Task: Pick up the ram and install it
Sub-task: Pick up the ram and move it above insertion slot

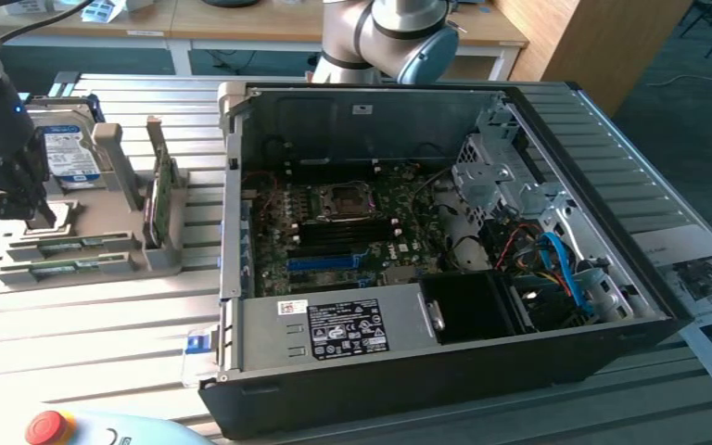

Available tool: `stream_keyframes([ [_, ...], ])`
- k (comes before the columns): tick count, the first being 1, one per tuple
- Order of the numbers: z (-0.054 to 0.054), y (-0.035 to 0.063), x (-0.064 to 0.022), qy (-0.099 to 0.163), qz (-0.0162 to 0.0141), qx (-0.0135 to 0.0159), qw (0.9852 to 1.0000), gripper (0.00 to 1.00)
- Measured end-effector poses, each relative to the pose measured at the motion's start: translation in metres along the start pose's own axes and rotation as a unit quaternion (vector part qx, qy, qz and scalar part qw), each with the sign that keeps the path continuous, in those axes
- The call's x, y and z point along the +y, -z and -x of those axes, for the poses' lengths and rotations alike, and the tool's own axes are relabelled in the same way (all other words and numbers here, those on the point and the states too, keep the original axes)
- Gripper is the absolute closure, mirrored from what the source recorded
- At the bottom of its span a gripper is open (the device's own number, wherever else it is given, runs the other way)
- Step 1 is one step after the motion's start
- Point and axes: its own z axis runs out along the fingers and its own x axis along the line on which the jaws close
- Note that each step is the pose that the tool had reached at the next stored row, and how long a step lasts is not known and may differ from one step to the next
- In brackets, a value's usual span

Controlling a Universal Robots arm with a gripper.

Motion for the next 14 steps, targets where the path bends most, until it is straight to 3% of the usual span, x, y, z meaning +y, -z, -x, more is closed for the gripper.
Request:
stream_keyframes([
  [14,0.0000,0.0000,0.0000,0.000,0.0000,-0.0001,1.0000,0.89],
])
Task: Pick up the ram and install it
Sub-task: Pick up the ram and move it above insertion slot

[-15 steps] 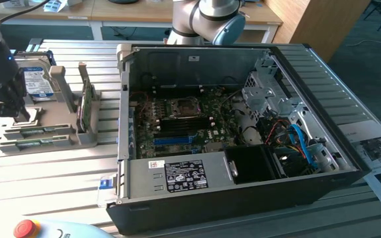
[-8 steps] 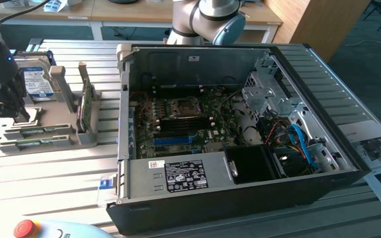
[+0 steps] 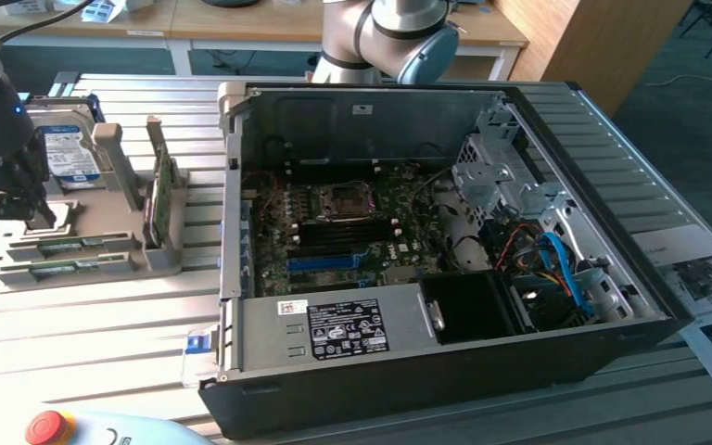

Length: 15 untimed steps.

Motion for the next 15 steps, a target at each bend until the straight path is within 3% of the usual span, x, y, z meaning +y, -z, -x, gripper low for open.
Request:
stream_keyframes([
  [3,0.0000,0.0000,0.0000,0.000,0.0000,0.0000,1.0000,0.76],
  [15,0.0000,-0.0014,-0.0001,0.000,-0.0001,-0.0001,1.0000,0.76],
])
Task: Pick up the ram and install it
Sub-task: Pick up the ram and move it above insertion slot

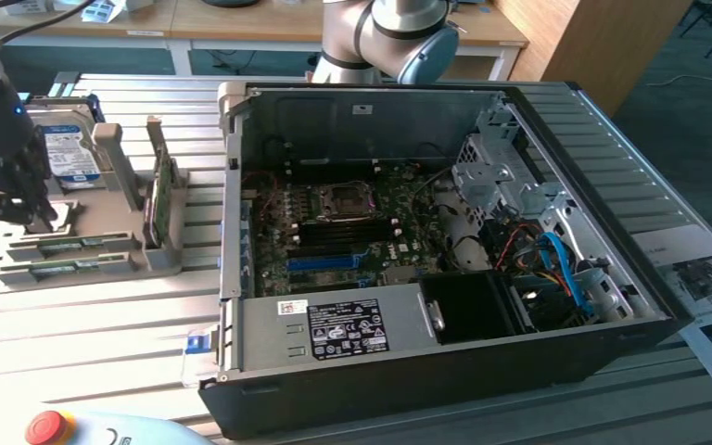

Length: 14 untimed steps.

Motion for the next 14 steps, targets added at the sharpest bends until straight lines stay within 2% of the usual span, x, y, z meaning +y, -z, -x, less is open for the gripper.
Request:
stream_keyframes([
  [14,-0.0002,-0.0105,-0.0005,0.000,0.0001,0.0000,1.0000,0.76],
])
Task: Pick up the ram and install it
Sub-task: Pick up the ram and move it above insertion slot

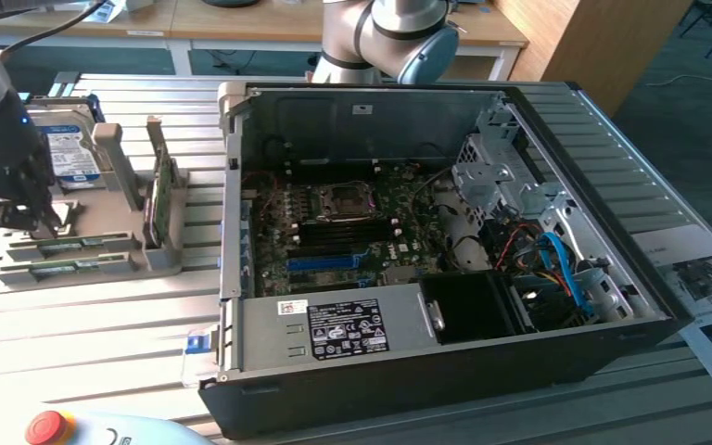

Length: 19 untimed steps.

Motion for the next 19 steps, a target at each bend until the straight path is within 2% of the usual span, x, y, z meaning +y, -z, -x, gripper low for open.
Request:
stream_keyframes([
  [19,0.000,-0.0138,-0.0006,0.000,0.0001,0.0000,1.0000,0.76],
])
